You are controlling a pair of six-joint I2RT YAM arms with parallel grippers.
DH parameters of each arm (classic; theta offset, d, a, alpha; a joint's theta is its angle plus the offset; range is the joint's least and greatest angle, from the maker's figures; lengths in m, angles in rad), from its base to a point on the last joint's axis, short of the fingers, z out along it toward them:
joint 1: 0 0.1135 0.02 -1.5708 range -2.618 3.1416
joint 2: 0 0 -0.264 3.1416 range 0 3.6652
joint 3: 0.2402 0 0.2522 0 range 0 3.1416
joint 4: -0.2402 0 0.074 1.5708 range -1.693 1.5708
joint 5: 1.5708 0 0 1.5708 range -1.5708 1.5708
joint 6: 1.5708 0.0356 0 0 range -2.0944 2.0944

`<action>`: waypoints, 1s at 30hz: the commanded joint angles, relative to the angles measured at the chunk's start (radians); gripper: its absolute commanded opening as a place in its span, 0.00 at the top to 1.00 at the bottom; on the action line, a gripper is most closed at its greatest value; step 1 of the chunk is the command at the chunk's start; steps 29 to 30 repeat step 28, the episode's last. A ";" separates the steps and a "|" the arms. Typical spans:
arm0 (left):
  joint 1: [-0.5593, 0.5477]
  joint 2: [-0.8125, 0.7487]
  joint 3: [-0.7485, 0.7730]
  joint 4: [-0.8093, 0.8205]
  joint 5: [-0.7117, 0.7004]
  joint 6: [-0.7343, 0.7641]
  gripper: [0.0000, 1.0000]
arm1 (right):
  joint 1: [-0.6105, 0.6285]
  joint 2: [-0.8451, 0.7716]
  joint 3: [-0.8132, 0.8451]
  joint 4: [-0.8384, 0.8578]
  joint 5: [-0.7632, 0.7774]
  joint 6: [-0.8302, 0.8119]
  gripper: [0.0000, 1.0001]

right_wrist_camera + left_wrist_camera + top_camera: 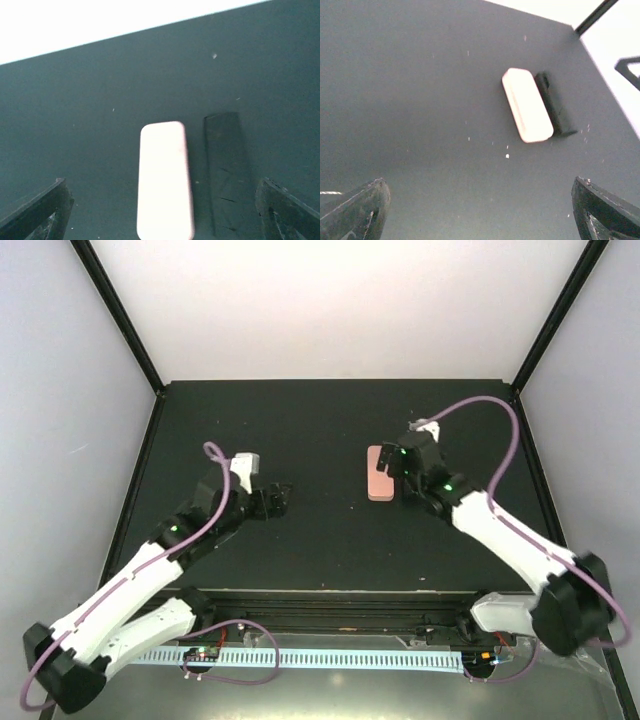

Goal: Organize the sunglasses
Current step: Reset both arms

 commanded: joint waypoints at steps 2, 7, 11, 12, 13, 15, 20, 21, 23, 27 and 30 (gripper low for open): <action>0.010 -0.172 0.100 -0.146 -0.132 0.064 0.01 | -0.002 -0.302 -0.111 -0.137 0.121 -0.060 0.00; 0.010 -0.308 0.171 -0.225 -0.182 0.150 0.01 | -0.002 -0.595 -0.161 -0.247 0.145 -0.061 0.00; 0.010 -0.376 0.207 -0.280 -0.262 0.202 0.01 | -0.002 -0.726 -0.126 -0.404 0.213 -0.042 0.00; 0.010 -0.391 0.208 -0.285 -0.285 0.216 0.01 | -0.001 -0.750 -0.115 -0.436 0.231 -0.040 0.00; 0.011 -0.404 0.208 -0.290 -0.305 0.233 0.01 | -0.001 -0.775 -0.107 -0.459 0.245 -0.043 0.00; 0.010 -0.429 0.206 -0.297 -0.322 0.258 0.01 | -0.001 -0.823 -0.096 -0.498 0.290 -0.048 0.00; 0.010 -0.466 0.206 -0.307 -0.339 0.294 0.01 | -0.001 -0.932 -0.088 -0.537 0.361 -0.040 0.00; 0.010 -0.470 0.203 -0.306 -0.338 0.301 0.01 | -0.001 -0.947 -0.089 -0.537 0.367 -0.042 0.00; 0.010 -0.474 0.205 -0.309 -0.338 0.307 0.01 | -0.001 -0.969 -0.092 -0.533 0.373 -0.044 0.00; 0.010 -0.485 0.201 -0.309 -0.334 0.309 0.01 | -0.001 -0.984 -0.095 -0.529 0.376 -0.047 0.00; 0.010 -0.486 0.200 -0.308 -0.333 0.308 0.01 | -0.001 -0.984 -0.097 -0.531 0.375 -0.048 0.00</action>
